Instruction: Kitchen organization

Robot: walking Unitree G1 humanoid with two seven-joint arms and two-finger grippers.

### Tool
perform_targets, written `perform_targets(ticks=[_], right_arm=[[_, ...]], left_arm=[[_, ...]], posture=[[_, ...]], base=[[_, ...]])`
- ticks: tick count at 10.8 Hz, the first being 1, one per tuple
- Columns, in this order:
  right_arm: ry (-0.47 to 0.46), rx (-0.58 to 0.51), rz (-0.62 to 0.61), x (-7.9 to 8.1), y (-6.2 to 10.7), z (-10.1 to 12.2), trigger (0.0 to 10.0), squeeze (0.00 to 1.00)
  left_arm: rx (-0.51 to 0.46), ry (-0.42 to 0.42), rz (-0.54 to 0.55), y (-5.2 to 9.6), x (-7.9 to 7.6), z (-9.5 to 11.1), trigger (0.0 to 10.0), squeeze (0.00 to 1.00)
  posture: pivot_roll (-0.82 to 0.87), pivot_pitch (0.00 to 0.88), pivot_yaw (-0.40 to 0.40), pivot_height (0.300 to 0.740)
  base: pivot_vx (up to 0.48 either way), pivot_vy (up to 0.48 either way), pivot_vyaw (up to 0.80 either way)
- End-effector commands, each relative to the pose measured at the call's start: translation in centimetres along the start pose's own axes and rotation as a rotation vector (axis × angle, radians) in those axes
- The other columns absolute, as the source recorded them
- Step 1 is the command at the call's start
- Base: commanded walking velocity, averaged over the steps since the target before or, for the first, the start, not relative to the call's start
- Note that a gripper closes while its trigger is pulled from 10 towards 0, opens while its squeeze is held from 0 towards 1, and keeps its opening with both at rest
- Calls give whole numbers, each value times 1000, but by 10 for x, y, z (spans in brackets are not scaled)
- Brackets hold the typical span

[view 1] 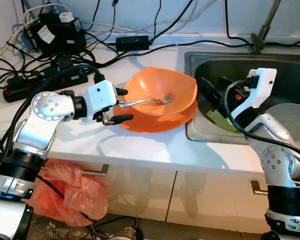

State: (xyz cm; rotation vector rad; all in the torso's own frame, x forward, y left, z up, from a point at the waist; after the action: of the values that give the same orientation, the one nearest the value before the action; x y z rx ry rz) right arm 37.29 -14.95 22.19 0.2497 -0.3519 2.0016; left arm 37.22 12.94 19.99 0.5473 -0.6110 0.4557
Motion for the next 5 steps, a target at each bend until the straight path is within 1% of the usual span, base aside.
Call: perform_targets(ticks=[1,3,4,5], right_arm=[[-4,-10,1,2,1,3,10000,0],[-11,-12,0,2,1,4,10000,0],[-26,-2,12,4,1,2,10000,0],[-49,28,51,10,3,-2,10000,0]], left_arm=[[7,-20,14,1,5,0,0,0],[14,-25,17,0,5,-3,0,0],[12,-27,18,0,5,-3,0,0],[9,-30,19,0,6,-2,0,0]], posture=[[95,55,104,740],[95,55,104,740],[98,55,105,740],[98,55,105,740]], base=[[0,0,0],[0,0,0],[0,0,0],[0,0,0]])
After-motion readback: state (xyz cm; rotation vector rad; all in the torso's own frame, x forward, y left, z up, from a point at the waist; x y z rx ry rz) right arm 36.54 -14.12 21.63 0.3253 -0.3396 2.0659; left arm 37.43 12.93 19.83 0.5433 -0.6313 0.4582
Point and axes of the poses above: a point about 5 cm out from each wrist's last joint towards the gripper, its own y axis pointing back from the gripper into the wrist, its own z axis along the axis of the wrist's last joint, x = y × z, the point moved 6 cm from there along -y, pointing out of the wrist towards the gripper, and after that the axes turned 4 degrees about -y, right-handed, at the moved point
